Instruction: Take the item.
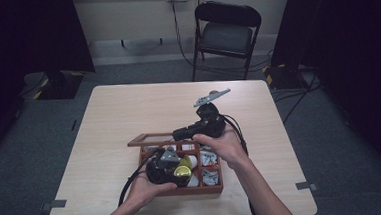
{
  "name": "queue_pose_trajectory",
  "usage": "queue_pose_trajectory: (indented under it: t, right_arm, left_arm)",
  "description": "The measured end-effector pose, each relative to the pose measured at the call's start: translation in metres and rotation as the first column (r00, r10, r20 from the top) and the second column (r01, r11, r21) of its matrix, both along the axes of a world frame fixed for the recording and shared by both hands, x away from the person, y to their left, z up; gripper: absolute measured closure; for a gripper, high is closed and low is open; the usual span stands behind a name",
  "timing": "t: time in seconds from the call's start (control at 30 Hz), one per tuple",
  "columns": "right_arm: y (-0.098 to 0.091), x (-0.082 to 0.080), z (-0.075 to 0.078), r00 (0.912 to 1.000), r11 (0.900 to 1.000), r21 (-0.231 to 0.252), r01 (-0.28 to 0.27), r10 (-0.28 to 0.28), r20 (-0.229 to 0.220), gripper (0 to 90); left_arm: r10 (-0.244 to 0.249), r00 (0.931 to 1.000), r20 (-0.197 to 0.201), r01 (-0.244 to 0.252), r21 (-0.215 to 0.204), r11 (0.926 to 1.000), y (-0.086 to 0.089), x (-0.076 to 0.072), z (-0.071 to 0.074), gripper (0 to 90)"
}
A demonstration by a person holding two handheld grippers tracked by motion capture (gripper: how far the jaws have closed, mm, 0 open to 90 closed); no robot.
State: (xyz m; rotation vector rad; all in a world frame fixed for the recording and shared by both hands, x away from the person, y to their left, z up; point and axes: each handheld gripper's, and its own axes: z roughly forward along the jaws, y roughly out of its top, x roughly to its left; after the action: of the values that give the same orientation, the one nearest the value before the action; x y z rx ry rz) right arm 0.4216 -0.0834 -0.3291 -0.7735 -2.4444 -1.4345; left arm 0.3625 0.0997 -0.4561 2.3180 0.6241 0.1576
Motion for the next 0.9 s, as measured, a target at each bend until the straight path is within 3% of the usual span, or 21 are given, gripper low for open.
queue_pose_trajectory:
  t: [0.23, 0.5, 0.6, 0.67, 0.7, 0.8, 0.9]
  right_arm:
    - [-0.0004, 0.0002, -0.0001, 1.0000, 1.0000, 0.003, -0.001, 0.001, -0.001, 81.7]
    - [-0.0006, 0.0001, -0.0003, 1.0000, 1.0000, 0.002, 0.000, 0.000, -0.001, 81.6]
    - [-0.0006, 0.0001, -0.0003, 1.0000, 1.0000, 0.002, -0.001, 0.001, -0.001, 81.7]
    - [-0.0005, 0.0002, -0.0003, 1.0000, 1.0000, 0.003, -0.001, 0.001, -0.001, 81.7]
    - [-0.0004, 0.0001, -0.0003, 1.0000, 1.0000, 0.003, -0.001, 0.001, -0.001, 81.6]
    - [-0.0001, -0.0001, -0.0003, 1.0000, 1.0000, 0.001, -0.001, 0.001, -0.001, 81.7]
    - [-0.0001, -0.0002, -0.0005, 1.0000, 1.0000, 0.001, -0.001, 0.001, -0.001, 81.7]
  left_arm:
    - [-0.024, 0.9997, -0.001, 0.024, 0.038, 0.9990, -0.0066, 0.0007, -0.0004, 33.7]
    - [-0.024, 0.9996, -0.013, 0.025, 0.041, 0.9989, -0.0038, -0.0018, -0.0017, 31.9]
    - [-0.043, 0.9990, -0.010, 0.044, 0.086, 0.9953, -0.0044, -0.0025, -0.0031, 30.9]
    - [-0.034, 0.9994, -0.008, 0.035, 0.088, 0.9955, -0.0061, -0.0029, -0.0044, 31.0]
    - [-0.043, 0.9991, -0.003, 0.043, 0.113, 0.9926, -0.0061, -0.0019, -0.0040, 31.3]
    - [-0.026, 0.9996, -0.011, 0.027, 0.088, 0.9957, -0.0074, -0.0019, -0.0052, 31.9]
    - [-0.032, 0.9994, -0.014, 0.033, 0.096, 0.9948, -0.0067, -0.0005, -0.0045, 31.9]
